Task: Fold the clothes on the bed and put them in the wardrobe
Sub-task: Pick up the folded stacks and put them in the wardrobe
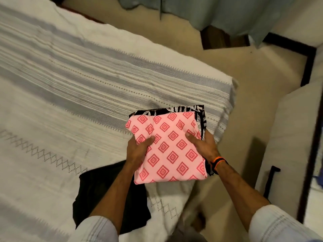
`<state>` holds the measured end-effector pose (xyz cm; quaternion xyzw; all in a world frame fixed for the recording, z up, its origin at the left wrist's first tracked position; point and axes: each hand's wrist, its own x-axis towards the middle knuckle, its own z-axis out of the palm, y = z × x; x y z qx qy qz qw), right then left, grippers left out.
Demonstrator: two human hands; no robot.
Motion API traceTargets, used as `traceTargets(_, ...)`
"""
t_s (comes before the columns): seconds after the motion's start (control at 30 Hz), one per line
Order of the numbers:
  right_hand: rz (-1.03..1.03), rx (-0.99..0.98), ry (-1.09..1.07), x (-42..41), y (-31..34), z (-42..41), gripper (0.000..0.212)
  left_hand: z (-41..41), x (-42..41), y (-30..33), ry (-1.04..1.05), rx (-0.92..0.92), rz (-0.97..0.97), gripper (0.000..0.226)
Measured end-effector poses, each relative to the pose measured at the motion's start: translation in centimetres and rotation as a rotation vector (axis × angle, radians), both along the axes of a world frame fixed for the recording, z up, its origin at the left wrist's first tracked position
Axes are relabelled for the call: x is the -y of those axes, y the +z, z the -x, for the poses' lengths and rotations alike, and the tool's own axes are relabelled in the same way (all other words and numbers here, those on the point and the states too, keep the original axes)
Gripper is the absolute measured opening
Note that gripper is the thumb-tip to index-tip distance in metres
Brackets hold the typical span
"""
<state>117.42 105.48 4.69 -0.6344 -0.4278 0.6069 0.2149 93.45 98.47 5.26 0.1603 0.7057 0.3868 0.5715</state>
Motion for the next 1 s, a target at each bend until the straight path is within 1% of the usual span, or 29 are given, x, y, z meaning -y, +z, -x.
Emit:
traceTargets(0.1,-0.037,-0.034,-0.078,1.4,4.3,-3.1,0.061,-2.6,-0.1,3.7,-0.057,-0.006,-0.037,0.039)
traceTargets(0.23,-0.085,-0.073,-0.200,3.5,9.2,-7.7,0.040,-7.4,-0.6,8.4,-0.144,-0.056,-0.108,0.028)
traceTargets(0.37,-0.151,-0.066,-0.299,6.1,12.9,-13.5,0.034,-12.8,-1.2,12.6,-0.299,-0.073,-0.171,0.027)
traceTargets(0.43,-0.183,-0.064,-0.356,7.8,14.3,-16.7,0.033,-16.0,-1.3,14.2,-0.400,-0.085,-0.199,0.029)
traceTargets(0.5,-0.211,-0.063,-0.416,9.1,15.1,-19.0,0.035,-18.5,-1.4,15.4,-0.453,-0.087,-0.232,0.028)
traceTargets(0.57,-0.254,-0.078,-0.514,11.5,16.4,-22.4,0.035,-22.5,-1.0,17.0,-0.542,-0.091,-0.273,0.027)
traceTargets(0.73,-0.307,-0.080,-0.698,15.9,17.7,-27.9,0.035,-29.2,-1.1,18.1,-0.702,-0.051,-0.288,0.036)
traceTargets(0.83,-0.308,-0.064,-0.820,18.7,17.8,-31.3,0.032,-33.8,-0.5,18.5,-0.800,-0.006,-0.295,0.035)
traceTargets(0.87,-0.308,-0.054,-0.871,20.0,17.7,-32.6,0.032,-35.7,-0.4,18.5,-0.857,0.006,-0.297,0.036)
traceTargets(0.97,-0.312,-0.027,-0.989,22.6,16.9,-35.3,0.036,-39.7,-0.8,17.7,-0.986,0.012,-0.283,0.053)
traceTargets(1.0,-0.307,-0.021,-1.032,23.5,16.6,-36.0,0.037,-41.1,-1.0,17.2,-1.029,0.030,-0.279,0.054)
